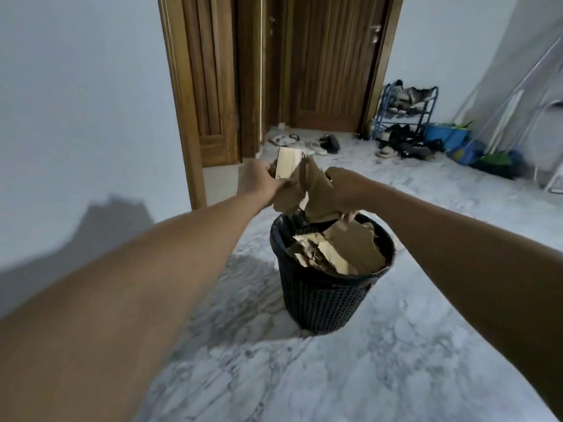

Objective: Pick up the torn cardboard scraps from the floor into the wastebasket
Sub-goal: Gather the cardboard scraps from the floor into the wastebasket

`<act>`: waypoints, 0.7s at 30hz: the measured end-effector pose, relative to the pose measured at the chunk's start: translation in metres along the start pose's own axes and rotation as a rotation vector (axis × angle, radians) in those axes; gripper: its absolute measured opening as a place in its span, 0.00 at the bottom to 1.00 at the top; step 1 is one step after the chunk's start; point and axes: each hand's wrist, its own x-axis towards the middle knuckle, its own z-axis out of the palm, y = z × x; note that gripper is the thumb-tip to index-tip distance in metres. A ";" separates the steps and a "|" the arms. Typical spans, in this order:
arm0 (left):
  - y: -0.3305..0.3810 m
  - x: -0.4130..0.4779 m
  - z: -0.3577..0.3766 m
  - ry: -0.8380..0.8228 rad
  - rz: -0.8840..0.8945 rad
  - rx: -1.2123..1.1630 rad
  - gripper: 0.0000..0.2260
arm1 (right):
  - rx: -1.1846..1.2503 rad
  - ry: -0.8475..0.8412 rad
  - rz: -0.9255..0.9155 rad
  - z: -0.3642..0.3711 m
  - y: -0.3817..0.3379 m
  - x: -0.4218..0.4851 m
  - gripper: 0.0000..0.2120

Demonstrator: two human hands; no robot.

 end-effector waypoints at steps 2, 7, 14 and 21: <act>0.023 -0.008 0.024 -0.021 0.007 0.003 0.21 | 0.058 0.074 0.038 -0.002 0.028 -0.013 0.09; 0.014 -0.041 0.099 -0.079 -0.120 -0.102 0.26 | 0.247 0.166 0.151 0.038 0.099 -0.027 0.14; -0.004 -0.036 0.131 -0.126 -0.088 -0.144 0.26 | 0.467 0.260 0.237 0.053 0.141 -0.018 0.24; -0.036 -0.022 0.124 -0.190 -0.154 -0.108 0.26 | 0.541 0.350 0.287 0.065 0.141 -0.001 0.20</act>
